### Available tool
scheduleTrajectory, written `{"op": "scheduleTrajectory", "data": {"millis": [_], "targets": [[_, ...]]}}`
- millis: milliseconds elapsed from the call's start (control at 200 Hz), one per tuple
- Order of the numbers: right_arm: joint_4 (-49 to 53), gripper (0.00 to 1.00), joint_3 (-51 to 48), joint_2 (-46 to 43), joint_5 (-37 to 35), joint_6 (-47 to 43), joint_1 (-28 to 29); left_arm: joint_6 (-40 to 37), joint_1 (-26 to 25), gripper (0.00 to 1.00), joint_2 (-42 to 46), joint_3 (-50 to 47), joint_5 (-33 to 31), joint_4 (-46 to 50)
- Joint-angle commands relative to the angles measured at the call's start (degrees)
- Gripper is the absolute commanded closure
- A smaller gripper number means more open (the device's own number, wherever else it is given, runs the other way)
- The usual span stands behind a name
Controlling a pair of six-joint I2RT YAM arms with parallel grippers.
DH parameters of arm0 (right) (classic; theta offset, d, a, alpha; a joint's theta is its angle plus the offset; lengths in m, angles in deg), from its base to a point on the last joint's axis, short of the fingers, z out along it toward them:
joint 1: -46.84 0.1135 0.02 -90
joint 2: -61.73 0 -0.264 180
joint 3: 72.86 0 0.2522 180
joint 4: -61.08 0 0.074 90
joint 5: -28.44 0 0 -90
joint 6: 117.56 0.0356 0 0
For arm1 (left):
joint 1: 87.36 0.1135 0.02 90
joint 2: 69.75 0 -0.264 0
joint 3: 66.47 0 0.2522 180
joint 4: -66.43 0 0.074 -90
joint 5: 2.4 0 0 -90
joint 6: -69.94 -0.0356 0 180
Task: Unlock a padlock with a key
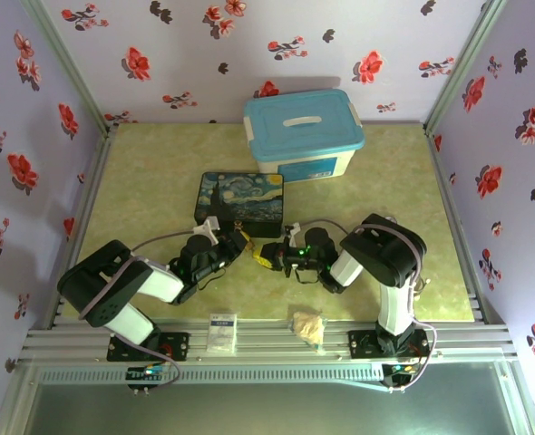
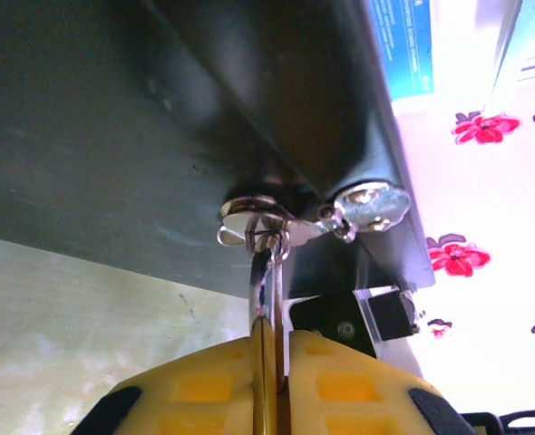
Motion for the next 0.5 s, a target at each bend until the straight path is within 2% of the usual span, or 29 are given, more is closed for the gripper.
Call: {"op": "scheduleTrajectory", "data": {"millis": [0, 205, 495], "targets": [[-3.25, 1.00, 1.85, 0.23, 2.53, -0.79, -2.39, 0.43, -0.50, 1.00, 0.99, 0.24, 3.64, -6.61], [-3.29, 1.00, 1.53, 0.34, 5.04, -1.39, -5.47, 0.59, -0.68, 1.00, 1.31, 0.83, 4.74, -6.60], [-3.29, 1.00, 5.18, -0.99, 2.31, -2.00, -2.00, 0.55, -1.20, 1.00, -0.73, 1.27, 4.31, -6.41]]}}
